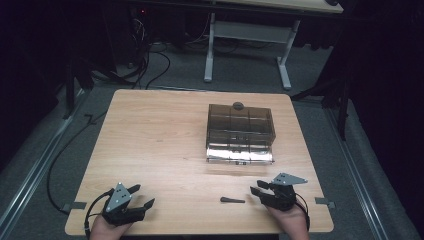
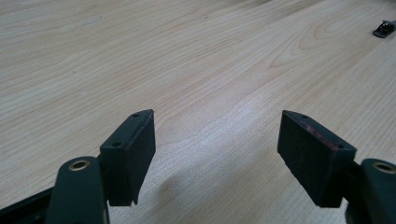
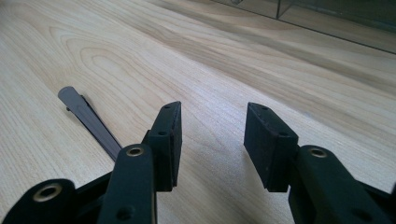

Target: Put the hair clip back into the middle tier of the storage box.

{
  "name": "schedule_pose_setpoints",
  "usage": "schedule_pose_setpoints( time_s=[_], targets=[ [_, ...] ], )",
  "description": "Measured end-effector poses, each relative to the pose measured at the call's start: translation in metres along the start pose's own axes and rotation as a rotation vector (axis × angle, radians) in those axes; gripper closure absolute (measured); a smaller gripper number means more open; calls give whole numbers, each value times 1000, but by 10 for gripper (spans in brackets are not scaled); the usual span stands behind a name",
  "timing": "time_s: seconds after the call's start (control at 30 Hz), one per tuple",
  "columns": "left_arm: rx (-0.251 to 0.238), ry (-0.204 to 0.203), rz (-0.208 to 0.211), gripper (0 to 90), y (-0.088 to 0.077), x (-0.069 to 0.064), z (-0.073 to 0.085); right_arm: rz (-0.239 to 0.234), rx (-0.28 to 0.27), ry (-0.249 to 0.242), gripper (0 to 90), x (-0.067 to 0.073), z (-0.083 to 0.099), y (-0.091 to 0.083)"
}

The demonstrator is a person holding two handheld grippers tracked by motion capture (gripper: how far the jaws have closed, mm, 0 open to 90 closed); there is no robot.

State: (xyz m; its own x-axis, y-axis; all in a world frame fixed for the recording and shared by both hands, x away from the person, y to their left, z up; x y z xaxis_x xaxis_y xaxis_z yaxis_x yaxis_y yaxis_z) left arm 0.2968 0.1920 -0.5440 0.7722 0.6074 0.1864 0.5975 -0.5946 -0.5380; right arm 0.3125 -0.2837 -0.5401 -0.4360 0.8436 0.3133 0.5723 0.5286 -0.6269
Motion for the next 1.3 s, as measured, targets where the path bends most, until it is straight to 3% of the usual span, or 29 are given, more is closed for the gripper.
schedule_pose_setpoints(
  time_s=[0.17,0.27,0.77,1.0,1.3],
  targets=[
    [0,0,1,283,0,0,0,1,2,-7,577,2,-1,1],
    [0,0,-2,284,0,0,0,-23,-2,-7,581,7,-2,1],
    [2,-1,4,283,0,0,0,-131,90,-136,603,55,1,24],
    [0,-4,5,283,1,0,0,-140,117,-165,635,64,2,31],
    [0,-3,6,283,0,0,0,-139,135,-182,765,67,3,34]
  ],
)
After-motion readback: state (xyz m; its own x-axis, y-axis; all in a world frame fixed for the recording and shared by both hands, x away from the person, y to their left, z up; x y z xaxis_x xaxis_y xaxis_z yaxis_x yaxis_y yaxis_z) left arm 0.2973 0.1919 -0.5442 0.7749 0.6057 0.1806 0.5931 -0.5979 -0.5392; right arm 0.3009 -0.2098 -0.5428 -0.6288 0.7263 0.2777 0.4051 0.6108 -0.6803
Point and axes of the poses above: each handheld gripper's, and its own axes: y roughly forward along the jaws, z roughly out of its underside, x roughly to its left, the point moved 2 cm from there along y, roughly forward along the jaws, and after that the axes turned 14 degrees about y, right-handed, at the moved point
